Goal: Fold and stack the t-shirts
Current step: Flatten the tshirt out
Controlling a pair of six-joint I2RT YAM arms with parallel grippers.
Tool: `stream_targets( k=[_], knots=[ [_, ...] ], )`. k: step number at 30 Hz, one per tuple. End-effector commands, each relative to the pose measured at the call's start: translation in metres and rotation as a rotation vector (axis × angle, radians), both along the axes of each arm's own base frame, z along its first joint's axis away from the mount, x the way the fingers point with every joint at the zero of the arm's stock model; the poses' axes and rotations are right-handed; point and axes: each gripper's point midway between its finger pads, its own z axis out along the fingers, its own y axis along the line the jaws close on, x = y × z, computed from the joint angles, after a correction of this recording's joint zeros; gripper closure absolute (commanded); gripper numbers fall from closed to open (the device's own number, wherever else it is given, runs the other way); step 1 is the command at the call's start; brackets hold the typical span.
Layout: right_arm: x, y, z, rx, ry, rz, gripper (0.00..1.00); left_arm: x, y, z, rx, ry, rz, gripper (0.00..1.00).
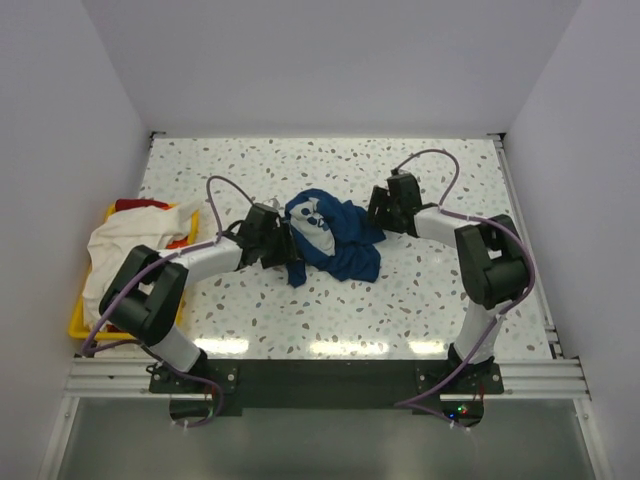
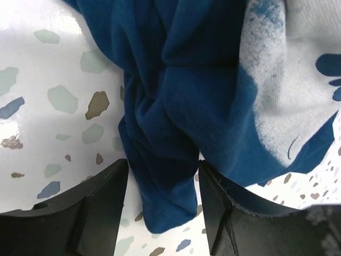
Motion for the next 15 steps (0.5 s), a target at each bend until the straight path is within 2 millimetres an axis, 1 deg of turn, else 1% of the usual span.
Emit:
stream_targets(
  k=[1, 2, 3, 5, 6, 8, 9, 10, 11, 12, 13, 14, 15],
  knots=[
    [0.011, 0.025, 0.006, 0.094, -0.039, 0.029, 0.36, 0.026, -0.016, 0.019, -0.040, -0.091, 0.023, 0.40],
    [0.008, 0.027, 0.002, 0.100, -0.025, 0.031, 0.37, 0.027, -0.018, 0.020, -0.046, -0.096, 0.022, 0.40],
    [0.006, 0.034, 0.000, 0.107, -0.022, 0.045, 0.39, 0.028, -0.020, 0.021, -0.053, -0.101, 0.023, 0.40],
    [0.004, 0.042, 0.000, 0.119, -0.020, 0.053, 0.44, 0.032, -0.021, 0.022, -0.054, -0.107, 0.030, 0.43],
    [0.003, 0.047, 0.001, 0.120, -0.021, 0.061, 0.51, 0.034, -0.022, 0.021, -0.052, -0.106, 0.034, 0.49],
    [0.002, 0.049, 0.002, 0.126, -0.015, 0.058, 0.58, 0.045, -0.025, 0.029, -0.050, -0.127, 0.043, 0.57],
    [0.003, 0.049, 0.007, 0.124, -0.016, 0.052, 0.72, 0.048, -0.025, 0.030, -0.042, -0.130, 0.042, 0.70],
    [0.005, 0.047, 0.010, 0.116, -0.020, 0.041, 0.79, 0.052, -0.024, 0.033, -0.032, -0.137, 0.047, 0.76],
    [0.006, 0.046, 0.015, 0.108, -0.026, 0.035, 0.87, 0.063, -0.027, 0.047, -0.028, -0.171, 0.052, 0.82],
    [0.006, 0.044, 0.029, 0.103, -0.038, 0.031, 0.92, 0.072, -0.022, 0.050, 0.002, -0.184, 0.074, 0.94],
    [0.008, 0.041, 0.037, 0.095, -0.048, 0.019, 1.00, 0.076, -0.018, 0.053, 0.024, -0.179, 0.087, 1.00],
    [0.009, 0.039, 0.047, 0.084, -0.063, 0.016, 1.00, 0.091, -0.018, 0.071, 0.030, -0.222, 0.100, 1.00],
    [0.012, 0.036, 0.069, 0.074, -0.090, 0.007, 1.00, 0.095, -0.014, 0.073, 0.050, -0.216, 0.105, 1.00]
  ],
)
